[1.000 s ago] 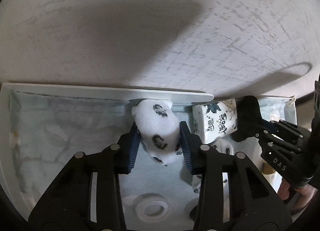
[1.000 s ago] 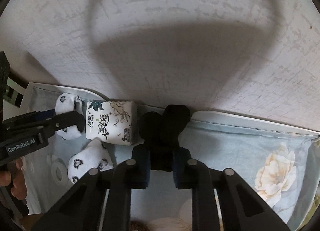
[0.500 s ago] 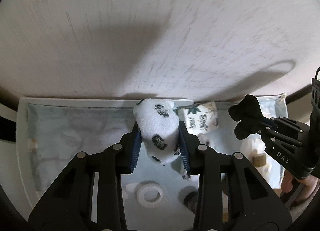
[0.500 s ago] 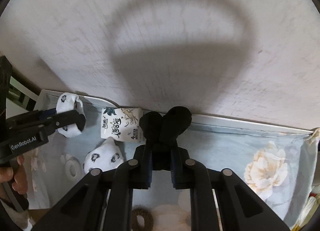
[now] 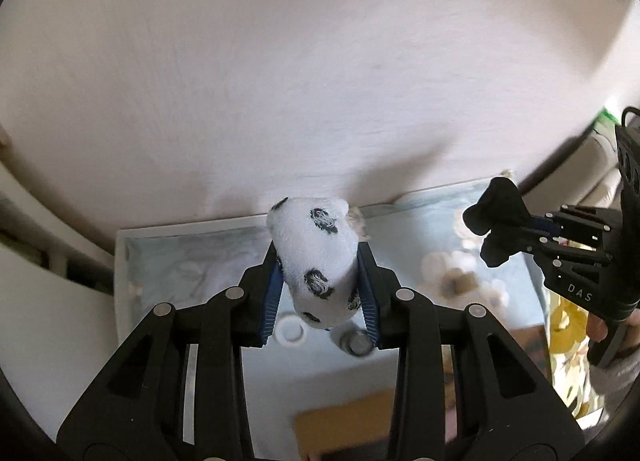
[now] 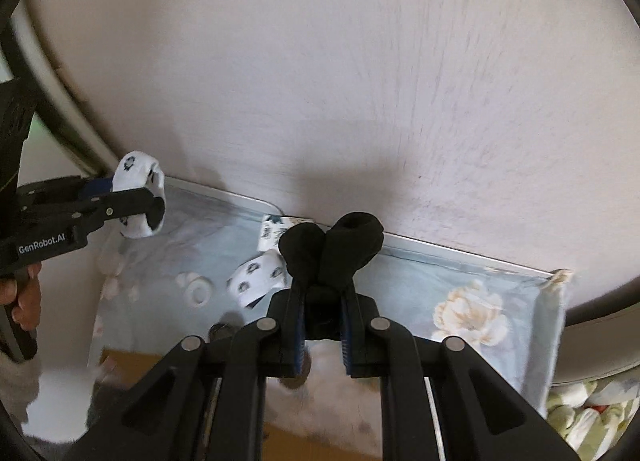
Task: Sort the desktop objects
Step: 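Carry sock and black scrunchie over the cardboard box and open both tools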
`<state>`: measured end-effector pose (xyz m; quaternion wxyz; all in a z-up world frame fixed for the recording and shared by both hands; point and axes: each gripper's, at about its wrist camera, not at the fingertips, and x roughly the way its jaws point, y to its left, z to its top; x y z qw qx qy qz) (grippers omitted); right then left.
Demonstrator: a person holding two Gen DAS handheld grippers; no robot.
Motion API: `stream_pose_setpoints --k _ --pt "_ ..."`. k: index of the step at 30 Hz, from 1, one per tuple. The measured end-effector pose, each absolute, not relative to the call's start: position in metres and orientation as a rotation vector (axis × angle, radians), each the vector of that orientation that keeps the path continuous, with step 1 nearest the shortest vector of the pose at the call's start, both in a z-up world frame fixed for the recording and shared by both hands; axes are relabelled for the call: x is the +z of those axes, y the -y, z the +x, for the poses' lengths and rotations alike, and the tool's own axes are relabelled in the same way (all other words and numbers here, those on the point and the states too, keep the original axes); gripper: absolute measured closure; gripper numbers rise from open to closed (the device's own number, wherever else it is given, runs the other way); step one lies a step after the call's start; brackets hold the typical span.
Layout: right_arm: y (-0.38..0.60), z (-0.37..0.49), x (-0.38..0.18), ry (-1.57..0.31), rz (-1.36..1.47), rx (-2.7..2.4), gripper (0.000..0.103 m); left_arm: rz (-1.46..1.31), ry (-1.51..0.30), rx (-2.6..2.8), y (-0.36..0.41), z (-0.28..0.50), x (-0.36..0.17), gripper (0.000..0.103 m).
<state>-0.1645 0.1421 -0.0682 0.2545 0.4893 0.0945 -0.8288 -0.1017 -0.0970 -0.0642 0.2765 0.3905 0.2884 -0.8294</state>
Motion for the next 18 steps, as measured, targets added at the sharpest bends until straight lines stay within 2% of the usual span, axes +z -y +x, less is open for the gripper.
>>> stream_pose_setpoints --k 9,14,18 --pt "-0.154 -0.088 -0.031 -0.33 1.263 -2.214 0.09 1.069 -0.697 -2.28 0.028 -0.065 -0.019 0.071" --pt "-0.171 -0.056 -0.025 -0.364 1.265 -2.19 0.09 1.101 -0.674 -2.304 -0.019 -0.068 -0.021 0.071" --pt "-0.181 -0.028 -0.029 -0.401 1.266 -2.181 0.09 1.13 -0.72 -2.328 -0.064 -0.055 -0.047 0.071"
